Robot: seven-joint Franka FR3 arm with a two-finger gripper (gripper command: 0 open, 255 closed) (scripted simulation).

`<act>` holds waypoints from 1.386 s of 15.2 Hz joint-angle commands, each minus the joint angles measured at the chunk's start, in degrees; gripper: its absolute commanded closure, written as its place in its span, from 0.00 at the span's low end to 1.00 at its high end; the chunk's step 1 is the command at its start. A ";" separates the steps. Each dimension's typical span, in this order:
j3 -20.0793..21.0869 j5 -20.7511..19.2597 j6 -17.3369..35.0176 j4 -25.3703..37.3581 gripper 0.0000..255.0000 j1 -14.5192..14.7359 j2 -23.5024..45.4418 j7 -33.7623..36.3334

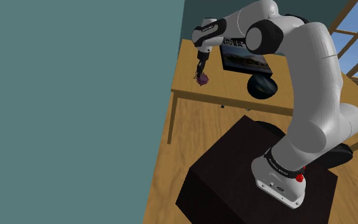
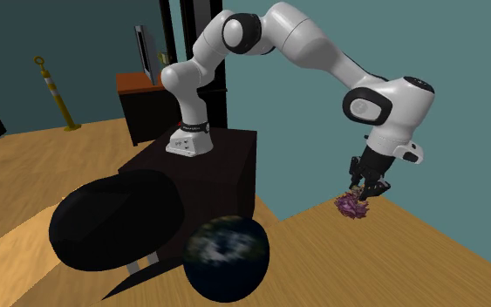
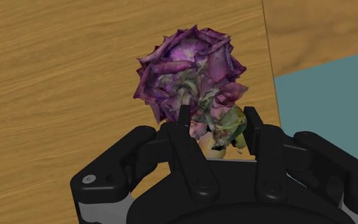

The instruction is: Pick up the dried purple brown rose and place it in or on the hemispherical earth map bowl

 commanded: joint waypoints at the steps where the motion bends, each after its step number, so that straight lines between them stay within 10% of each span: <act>1: -0.08 -0.10 -0.83 -0.23 1.00 0.08 -1.07 0.06; 21: -0.68 -0.95 -11.68 3.71 1.00 0.24 -8.02 0.70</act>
